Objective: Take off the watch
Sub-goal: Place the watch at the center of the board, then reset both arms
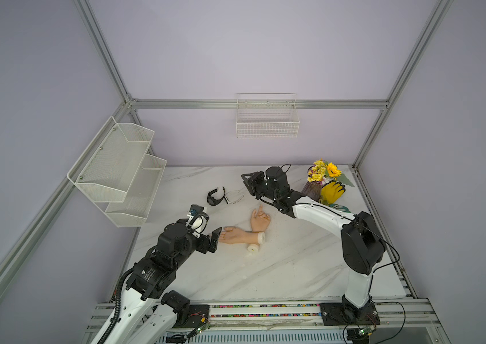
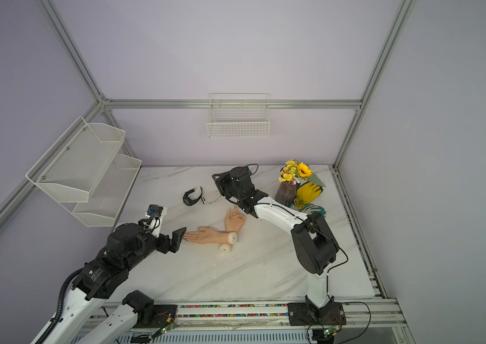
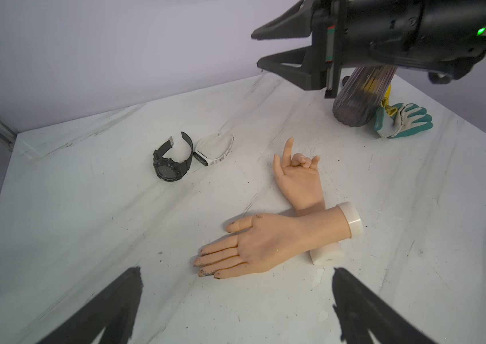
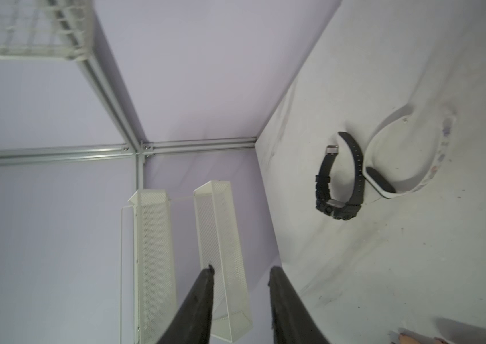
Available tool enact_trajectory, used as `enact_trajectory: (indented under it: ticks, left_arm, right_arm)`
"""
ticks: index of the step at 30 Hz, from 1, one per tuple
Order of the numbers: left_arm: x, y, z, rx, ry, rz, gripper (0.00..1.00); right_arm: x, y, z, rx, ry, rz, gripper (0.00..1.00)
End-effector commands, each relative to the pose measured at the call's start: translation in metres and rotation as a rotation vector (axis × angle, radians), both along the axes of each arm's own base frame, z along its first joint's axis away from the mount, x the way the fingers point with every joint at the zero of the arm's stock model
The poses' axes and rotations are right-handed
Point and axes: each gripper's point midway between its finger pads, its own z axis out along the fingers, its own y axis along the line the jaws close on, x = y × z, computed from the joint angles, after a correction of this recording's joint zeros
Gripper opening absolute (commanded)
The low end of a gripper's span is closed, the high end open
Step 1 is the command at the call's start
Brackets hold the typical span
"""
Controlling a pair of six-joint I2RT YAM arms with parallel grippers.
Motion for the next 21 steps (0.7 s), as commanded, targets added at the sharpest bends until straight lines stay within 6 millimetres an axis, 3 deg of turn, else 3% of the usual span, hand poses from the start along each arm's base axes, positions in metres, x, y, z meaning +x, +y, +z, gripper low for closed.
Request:
enact_trajectory:
  ticks: [1, 4, 7, 9, 12, 14, 16, 19, 21]
  left_arm:
    - [0.003, -0.005, 0.011, -0.054, -0.019, -0.005, 1.00]
    - [0.000, -0.015, 0.018, -0.125, -0.013, -0.039, 1.00]
    - [0.000, -0.020, 0.023, -0.222, -0.013, -0.030, 1.00]
    - [0.002, -0.013, 0.026, -0.272, -0.035, 0.024, 1.00]
    - [0.004, 0.005, 0.029, -0.323, -0.112, 0.126, 1.00]
    - [0.006, 0.020, 0.029, -0.342, -0.175, 0.204, 1.00]
    - [0.009, 0.036, 0.026, -0.341, -0.234, 0.287, 1.00]
    - [0.014, 0.062, 0.014, -0.304, -0.284, 0.432, 1.00]
    - [0.019, 0.074, 0.001, -0.233, -0.290, 0.504, 1.00]
  right_arm:
    - [-0.031, -0.002, 0.064, -0.105, -0.279, -0.027, 0.37]
    - [-0.061, -0.017, 0.098, -0.223, -0.432, -0.089, 0.38]
    - [-0.088, -0.048, 0.115, -0.337, -0.569, -0.150, 0.37]
    - [-0.115, -0.080, 0.128, -0.372, -0.699, -0.183, 0.36]
    - [-0.160, -0.143, 0.140, -0.363, -0.857, -0.310, 0.37]
    - [-0.179, -0.181, 0.134, -0.398, -0.895, -0.403, 0.45]
    - [-0.185, -0.216, 0.126, -0.475, -0.887, -0.522, 0.61]
    - [-0.183, -0.260, 0.100, -0.629, -0.792, -0.700, 0.93]
    - [-0.176, -0.285, 0.078, -0.738, -0.706, -0.802, 0.98]
